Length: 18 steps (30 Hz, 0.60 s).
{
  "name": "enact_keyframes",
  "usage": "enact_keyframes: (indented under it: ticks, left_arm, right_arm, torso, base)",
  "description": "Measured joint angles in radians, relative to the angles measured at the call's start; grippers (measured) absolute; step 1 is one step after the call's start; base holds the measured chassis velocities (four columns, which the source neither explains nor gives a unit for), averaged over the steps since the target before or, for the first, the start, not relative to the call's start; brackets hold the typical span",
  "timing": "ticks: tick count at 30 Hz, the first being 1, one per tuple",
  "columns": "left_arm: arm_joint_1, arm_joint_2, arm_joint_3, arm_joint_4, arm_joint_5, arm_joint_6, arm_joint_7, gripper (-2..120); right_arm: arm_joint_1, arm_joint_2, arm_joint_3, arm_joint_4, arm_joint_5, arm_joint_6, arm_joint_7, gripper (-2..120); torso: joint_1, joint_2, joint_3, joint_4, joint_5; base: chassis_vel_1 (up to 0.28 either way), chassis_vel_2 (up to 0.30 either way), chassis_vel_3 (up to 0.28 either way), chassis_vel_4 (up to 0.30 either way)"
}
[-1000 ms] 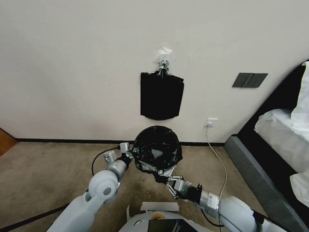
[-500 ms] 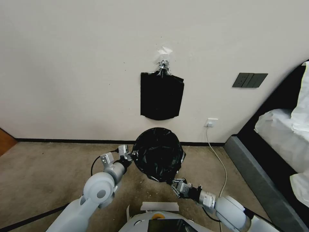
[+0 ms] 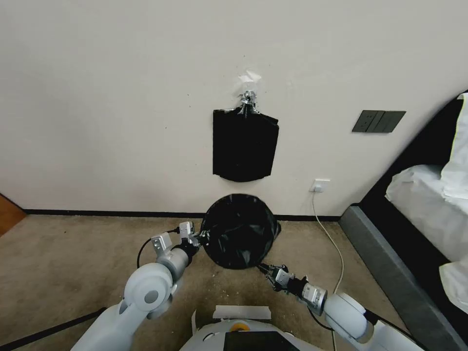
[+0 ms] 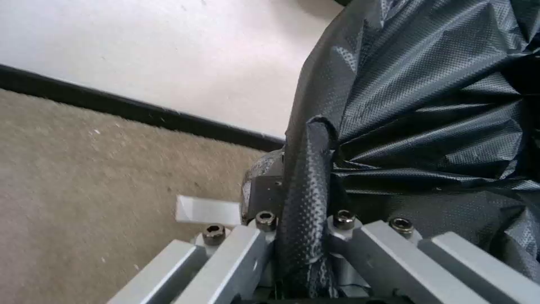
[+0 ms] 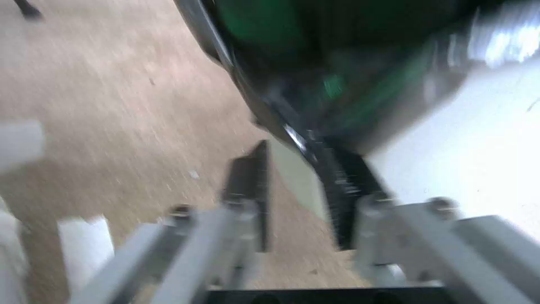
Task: Place a trash bag onto the trash bin.
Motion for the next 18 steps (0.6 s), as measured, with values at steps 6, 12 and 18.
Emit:
enact_keyframes:
  ticks: [6, 12, 18]
  left_arm:
    - [-0.01, -0.009, 0.015, 0.038, 0.086, -0.048, 0.029, 1]
    - [-0.016, -0.023, 0.05, 0.078, 0.202, -0.104, 0.07, 1]
    - [-0.014, -0.03, 0.114, 0.093, 0.355, -0.164, 0.107, 1]
  right_arm:
    - [-0.122, -0.016, 0.058, 0.078, 0.036, -0.01, 0.058, 54]
    - [-0.244, -0.028, 0.106, 0.261, 0.152, -0.081, 0.132, 71]
    - [-0.208, -0.031, 0.094, 0.425, 0.417, -0.28, 0.274, 47]
  torso:
    - [0.0, 0.0, 0.0, -0.0001, 0.0003]
    - [0.0, 0.0, 0.0, -0.0003, -0.0003]
    - [0.0, 0.0, 0.0, -0.0003, 0.0003]
  base:
    - [0.0, 0.0, 0.0, 0.0]
    - [0.0, 0.0, 0.0, 0.0]
    - [0.0, 0.0, 0.0, 0.0]
